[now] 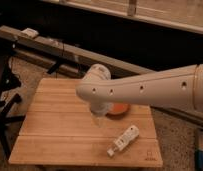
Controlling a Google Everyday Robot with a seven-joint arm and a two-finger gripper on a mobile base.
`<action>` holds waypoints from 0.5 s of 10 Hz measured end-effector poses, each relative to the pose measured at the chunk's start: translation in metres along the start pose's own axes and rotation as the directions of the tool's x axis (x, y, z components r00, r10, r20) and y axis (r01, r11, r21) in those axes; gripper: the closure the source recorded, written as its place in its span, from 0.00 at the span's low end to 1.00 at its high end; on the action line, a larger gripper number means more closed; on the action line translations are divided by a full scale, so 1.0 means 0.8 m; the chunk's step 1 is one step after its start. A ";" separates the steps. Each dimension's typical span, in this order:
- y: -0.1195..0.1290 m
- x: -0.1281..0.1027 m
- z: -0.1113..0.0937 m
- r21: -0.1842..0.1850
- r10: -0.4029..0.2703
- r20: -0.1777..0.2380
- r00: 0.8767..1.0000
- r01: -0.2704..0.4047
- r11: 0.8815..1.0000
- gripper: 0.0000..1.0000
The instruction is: Place the bottle in the ceramic bowl
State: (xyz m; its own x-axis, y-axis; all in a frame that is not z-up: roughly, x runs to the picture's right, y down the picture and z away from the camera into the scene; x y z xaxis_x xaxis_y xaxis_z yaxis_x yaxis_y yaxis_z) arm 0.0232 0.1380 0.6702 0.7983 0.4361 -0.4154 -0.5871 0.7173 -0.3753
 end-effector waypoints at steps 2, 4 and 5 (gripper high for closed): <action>0.004 0.004 0.010 0.022 -0.026 0.041 0.999 0.025 0.999 0.35; -0.001 0.024 0.021 0.019 -0.055 0.062 0.997 0.054 0.998 0.35; -0.002 0.026 0.025 0.008 -0.082 0.073 0.994 0.082 0.997 0.35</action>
State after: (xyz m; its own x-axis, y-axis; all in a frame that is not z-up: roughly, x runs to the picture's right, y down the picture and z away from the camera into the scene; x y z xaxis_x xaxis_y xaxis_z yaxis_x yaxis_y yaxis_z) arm 0.0433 0.1568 0.6790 0.8516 0.4142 -0.3212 -0.5186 0.7548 -0.4017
